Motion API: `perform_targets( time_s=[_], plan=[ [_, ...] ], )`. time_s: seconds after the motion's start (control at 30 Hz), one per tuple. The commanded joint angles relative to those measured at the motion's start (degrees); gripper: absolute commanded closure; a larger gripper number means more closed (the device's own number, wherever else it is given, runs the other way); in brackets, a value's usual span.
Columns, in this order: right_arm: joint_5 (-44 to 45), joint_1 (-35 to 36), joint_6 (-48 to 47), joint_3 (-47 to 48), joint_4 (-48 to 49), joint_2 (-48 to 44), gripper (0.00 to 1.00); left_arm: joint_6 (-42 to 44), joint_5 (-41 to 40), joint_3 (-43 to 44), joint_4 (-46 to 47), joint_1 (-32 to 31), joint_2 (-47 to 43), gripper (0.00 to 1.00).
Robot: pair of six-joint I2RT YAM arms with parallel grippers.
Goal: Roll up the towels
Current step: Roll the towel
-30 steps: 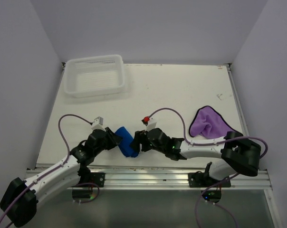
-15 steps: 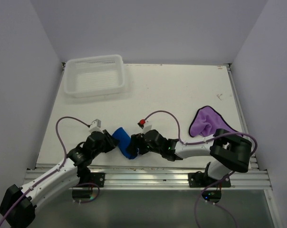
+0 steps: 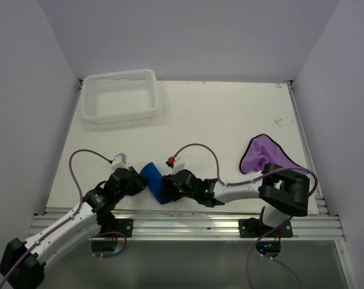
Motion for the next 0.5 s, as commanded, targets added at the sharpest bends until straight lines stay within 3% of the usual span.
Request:
perform_targets(
  time_s=[0.0,0.2,0.23,0.33,0.47],
  plan=[
    [7.5,1.5,-2.4,4.3,-6.0,-1.8,0.46,2.0,-1.7,1.3,-2.8,0.3,-1.1,0.70],
    [16.7,3.5,-1.4,9.9,-16.4,0.0,0.60,2.7,-4.2,5.3,-6.5,0.3,-3.5,0.66],
    [20.3,3.9,-1.2,10.5,-17.3,0.4,0.62,2.8,-4.8,5.9,-7.1,0.2,-3.6,0.56],
    [26.4,5.8,-0.7,13.4,-20.2,2.5,0.62,3.1,-5.4,8.2,-8.4,0.3,-3.5,0.43],
    [30.3,7.3,-0.4,16.5,-21.9,6.4,0.62,3.1,-5.0,11.1,-8.6,0.2,-1.3,0.34]
  ],
)
